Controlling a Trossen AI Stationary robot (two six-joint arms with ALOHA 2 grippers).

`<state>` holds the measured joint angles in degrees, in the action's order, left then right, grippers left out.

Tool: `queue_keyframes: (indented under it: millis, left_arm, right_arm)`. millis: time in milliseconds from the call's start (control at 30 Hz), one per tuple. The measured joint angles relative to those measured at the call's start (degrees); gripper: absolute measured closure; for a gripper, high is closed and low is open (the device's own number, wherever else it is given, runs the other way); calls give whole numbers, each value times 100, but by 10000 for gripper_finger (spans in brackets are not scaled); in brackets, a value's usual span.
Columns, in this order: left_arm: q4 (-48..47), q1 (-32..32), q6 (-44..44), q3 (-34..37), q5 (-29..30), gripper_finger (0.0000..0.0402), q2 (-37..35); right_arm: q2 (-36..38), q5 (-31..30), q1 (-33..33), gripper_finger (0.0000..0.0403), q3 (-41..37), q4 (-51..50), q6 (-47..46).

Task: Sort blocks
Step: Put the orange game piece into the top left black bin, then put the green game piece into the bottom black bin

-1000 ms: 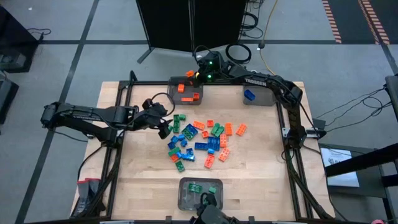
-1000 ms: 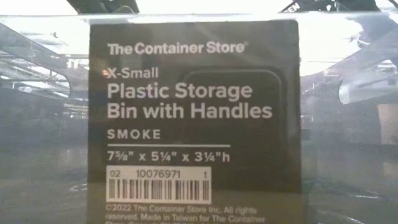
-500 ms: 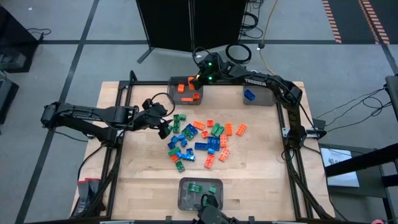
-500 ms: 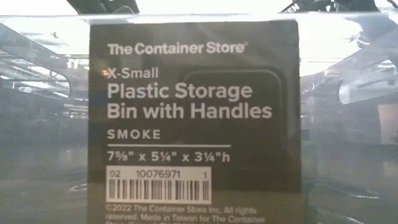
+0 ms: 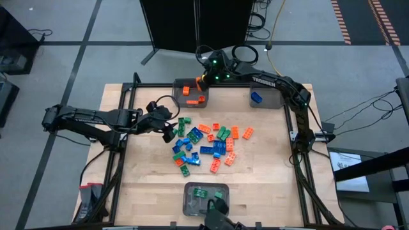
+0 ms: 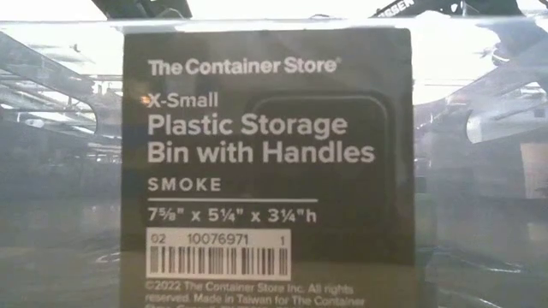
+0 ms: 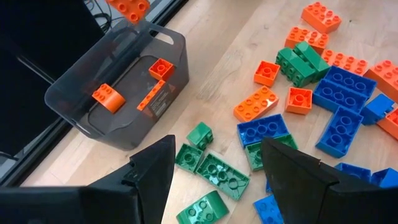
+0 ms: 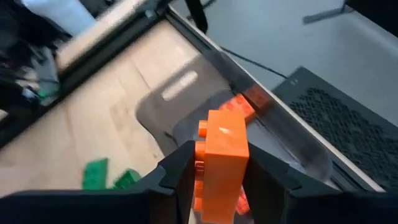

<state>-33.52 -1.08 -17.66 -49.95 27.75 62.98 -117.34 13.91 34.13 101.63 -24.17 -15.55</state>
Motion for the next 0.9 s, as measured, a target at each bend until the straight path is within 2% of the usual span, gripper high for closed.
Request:
queue_keyframes:
  millis: [600, 900]
  left_arm:
    - [2, 0, 4, 0, 0, 162, 0]
    - [2, 0, 1, 0, 0, 162, 0]
  right_arm:
    - [0, -6, -11, 286, 19, -142, 210]
    - [0, 118, -17, 232, 19, -143, 191]
